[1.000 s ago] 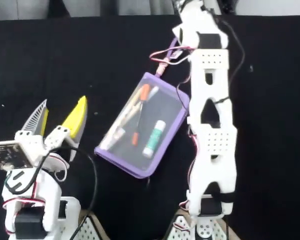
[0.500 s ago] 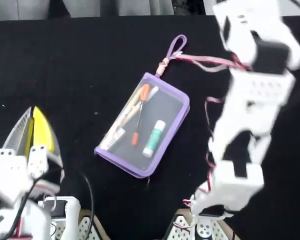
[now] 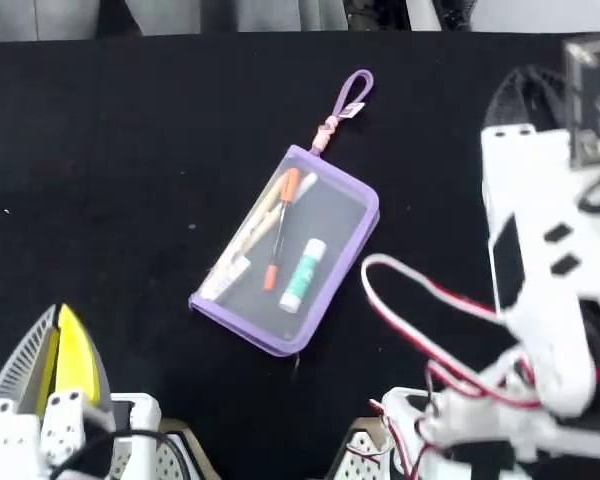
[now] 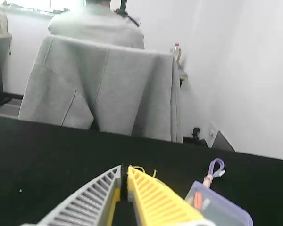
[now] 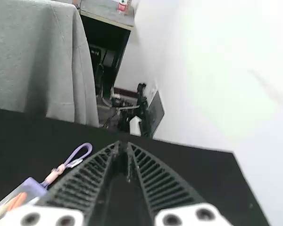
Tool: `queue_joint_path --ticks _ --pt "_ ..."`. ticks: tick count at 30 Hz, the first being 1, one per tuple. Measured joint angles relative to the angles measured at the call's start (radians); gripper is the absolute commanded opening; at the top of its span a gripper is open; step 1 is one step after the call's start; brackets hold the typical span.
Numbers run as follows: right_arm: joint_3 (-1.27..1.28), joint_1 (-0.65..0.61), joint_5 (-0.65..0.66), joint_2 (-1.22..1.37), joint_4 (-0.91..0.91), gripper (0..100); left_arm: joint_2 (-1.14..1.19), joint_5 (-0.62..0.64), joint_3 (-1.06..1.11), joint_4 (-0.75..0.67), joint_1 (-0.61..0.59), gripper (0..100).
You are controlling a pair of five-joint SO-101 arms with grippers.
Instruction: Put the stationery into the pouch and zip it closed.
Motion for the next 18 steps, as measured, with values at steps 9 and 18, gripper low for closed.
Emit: queue_joint_path --ticks 9,18 --pt "0.483 -0.002 -0.023 -0.385 -0.005 1.1 0.000 0.000 -0.095 0.120 0.000 3" --pt "1.073 -0.003 0.020 -0.904 -0.143 1.1 0.000 0.000 -0.018 0.121 0.000 3"
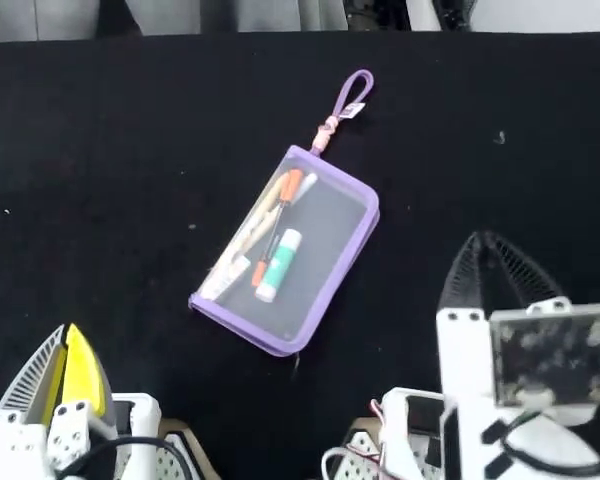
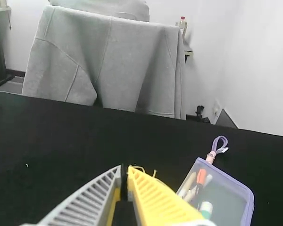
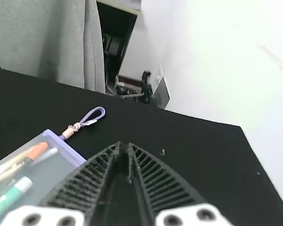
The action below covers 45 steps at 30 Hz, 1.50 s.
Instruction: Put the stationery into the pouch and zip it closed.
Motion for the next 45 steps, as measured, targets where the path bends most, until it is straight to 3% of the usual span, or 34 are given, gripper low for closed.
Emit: queue_joint_path --ticks 5,8,19,27,33,37,45 --pt "0.353 0.000 0.000 -0.181 -0.106 1.1 0.000 -0.006 0.087 -0.044 0.000 3" --pt "0.519 0.000 -0.005 -0.250 -0.167 1.2 0.000 -0.074 0.210 -0.106 0.000 3" --pt "0.933 0.000 -0.018 -0.496 -0.331 1.2 0.000 -0.143 0.672 -0.279 -0.002 3" --pt "1.353 0.000 -0.020 -0.514 -0.468 1.2 0.002 -0.143 0.838 -0.331 -0.064 3" --pt "1.562 0.000 -0.021 -0.514 -0.568 1.2 0.003 -0.146 1.096 -0.451 -0.080 3" --pt "1.587 0.000 -0.020 -0.514 -0.539 1.2 0.014 -0.144 1.234 -0.516 -0.084 3" --pt "1.588 0.005 -0.020 -0.516 -0.327 1.2 0.014 -0.146 1.290 -0.522 -0.083 3"
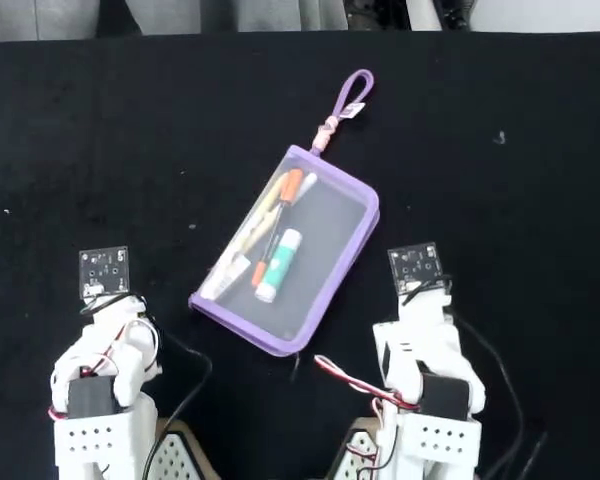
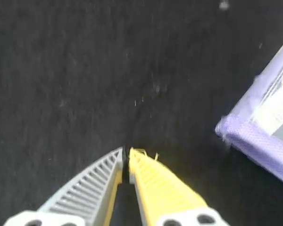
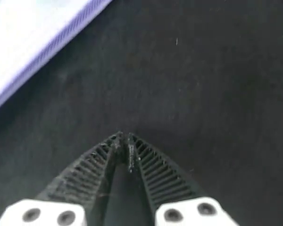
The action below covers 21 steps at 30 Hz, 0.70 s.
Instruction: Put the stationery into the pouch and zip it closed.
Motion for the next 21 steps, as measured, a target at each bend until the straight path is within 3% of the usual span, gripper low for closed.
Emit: queue_joint_path --ticks 21 --pt "0.000 0.002 0.000 0.000 0.034 1.2 0.000 0.003 0.002 0.035 0.000 3"
